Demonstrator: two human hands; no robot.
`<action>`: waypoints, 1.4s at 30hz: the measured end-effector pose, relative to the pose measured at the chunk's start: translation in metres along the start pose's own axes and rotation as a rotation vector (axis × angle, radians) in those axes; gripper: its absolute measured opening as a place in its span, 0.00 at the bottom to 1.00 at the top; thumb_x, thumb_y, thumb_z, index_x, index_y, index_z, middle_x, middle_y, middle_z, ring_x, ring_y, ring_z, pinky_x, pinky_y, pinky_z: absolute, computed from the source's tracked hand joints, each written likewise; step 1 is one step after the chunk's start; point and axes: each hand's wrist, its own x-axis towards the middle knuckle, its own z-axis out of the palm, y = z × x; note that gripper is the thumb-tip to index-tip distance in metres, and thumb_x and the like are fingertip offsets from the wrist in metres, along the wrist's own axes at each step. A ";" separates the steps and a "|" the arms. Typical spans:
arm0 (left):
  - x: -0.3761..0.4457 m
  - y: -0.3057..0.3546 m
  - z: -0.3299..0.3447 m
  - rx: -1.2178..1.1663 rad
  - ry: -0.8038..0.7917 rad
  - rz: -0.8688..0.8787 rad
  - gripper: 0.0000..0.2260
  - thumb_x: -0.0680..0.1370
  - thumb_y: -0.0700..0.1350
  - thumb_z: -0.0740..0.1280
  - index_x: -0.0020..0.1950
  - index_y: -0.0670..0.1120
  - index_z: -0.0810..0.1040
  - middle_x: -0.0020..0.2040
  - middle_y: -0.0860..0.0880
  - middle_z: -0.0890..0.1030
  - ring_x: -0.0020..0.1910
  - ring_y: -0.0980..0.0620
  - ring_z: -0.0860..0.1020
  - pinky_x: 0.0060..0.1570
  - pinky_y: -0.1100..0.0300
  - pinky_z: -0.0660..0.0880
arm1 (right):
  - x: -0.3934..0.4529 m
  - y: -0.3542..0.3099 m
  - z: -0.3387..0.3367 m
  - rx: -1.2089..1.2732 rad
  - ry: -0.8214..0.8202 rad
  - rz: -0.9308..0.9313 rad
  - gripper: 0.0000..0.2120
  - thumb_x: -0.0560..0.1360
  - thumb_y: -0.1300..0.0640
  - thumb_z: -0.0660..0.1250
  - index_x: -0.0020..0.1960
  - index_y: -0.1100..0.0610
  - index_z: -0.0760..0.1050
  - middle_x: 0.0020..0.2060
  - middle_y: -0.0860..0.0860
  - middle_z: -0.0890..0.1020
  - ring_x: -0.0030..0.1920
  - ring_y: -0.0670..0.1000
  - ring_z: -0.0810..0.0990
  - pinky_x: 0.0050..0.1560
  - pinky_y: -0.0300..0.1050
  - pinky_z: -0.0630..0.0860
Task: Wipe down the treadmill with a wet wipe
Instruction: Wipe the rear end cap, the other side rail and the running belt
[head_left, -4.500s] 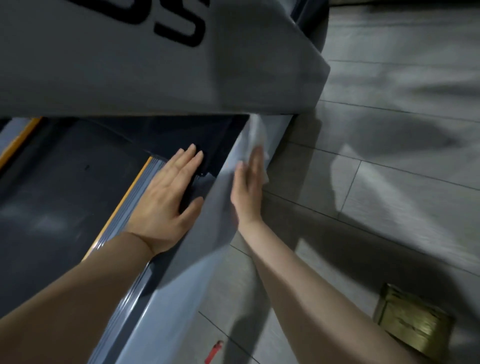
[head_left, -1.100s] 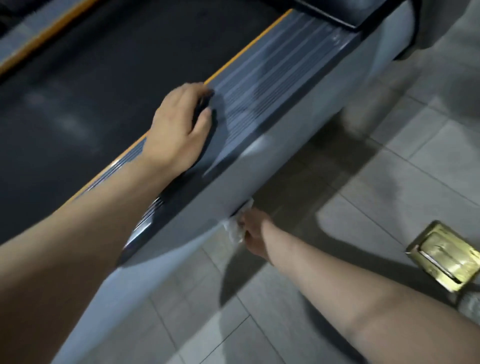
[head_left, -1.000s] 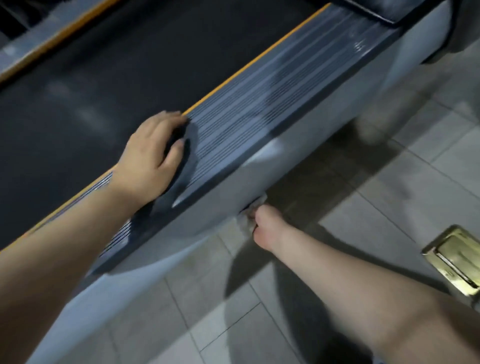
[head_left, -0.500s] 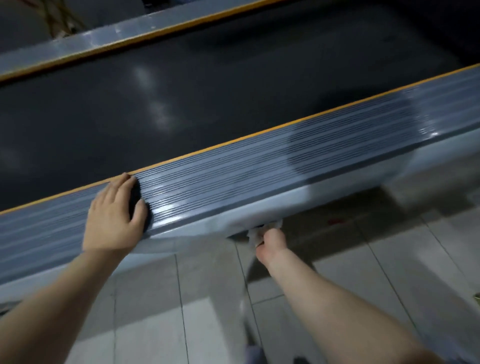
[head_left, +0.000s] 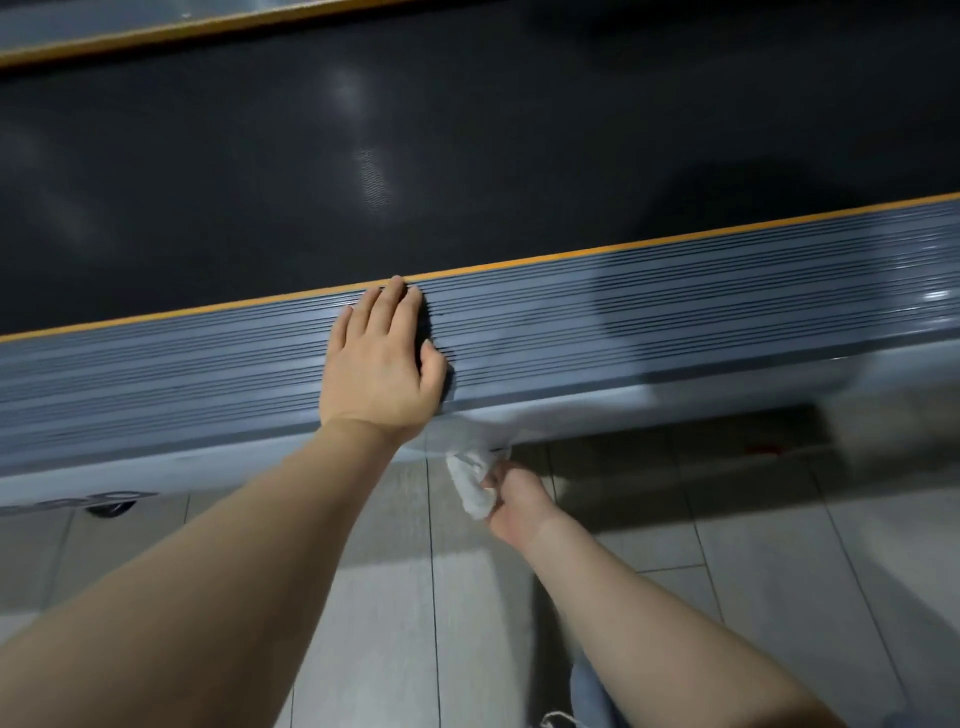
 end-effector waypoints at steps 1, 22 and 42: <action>0.000 0.000 0.000 0.000 -0.010 -0.002 0.30 0.76 0.55 0.50 0.76 0.46 0.65 0.78 0.46 0.64 0.78 0.45 0.59 0.76 0.46 0.55 | -0.008 -0.005 -0.005 -0.027 0.012 -0.007 0.13 0.75 0.70 0.56 0.49 0.64 0.79 0.39 0.60 0.83 0.37 0.58 0.83 0.31 0.49 0.82; -0.001 0.003 -0.007 -0.048 -0.041 -0.035 0.32 0.73 0.54 0.48 0.77 0.47 0.66 0.78 0.47 0.63 0.78 0.48 0.58 0.77 0.49 0.54 | -0.181 -0.165 0.021 -1.025 0.403 -1.399 0.20 0.78 0.64 0.54 0.67 0.52 0.73 0.61 0.50 0.78 0.62 0.52 0.75 0.60 0.49 0.73; -0.001 -0.005 -0.021 -0.826 0.037 -0.269 0.33 0.71 0.46 0.53 0.79 0.55 0.59 0.76 0.53 0.67 0.73 0.51 0.66 0.69 0.54 0.65 | -0.138 -0.151 0.014 -1.301 0.169 -1.405 0.23 0.78 0.66 0.55 0.71 0.53 0.70 0.72 0.47 0.69 0.70 0.46 0.67 0.72 0.42 0.61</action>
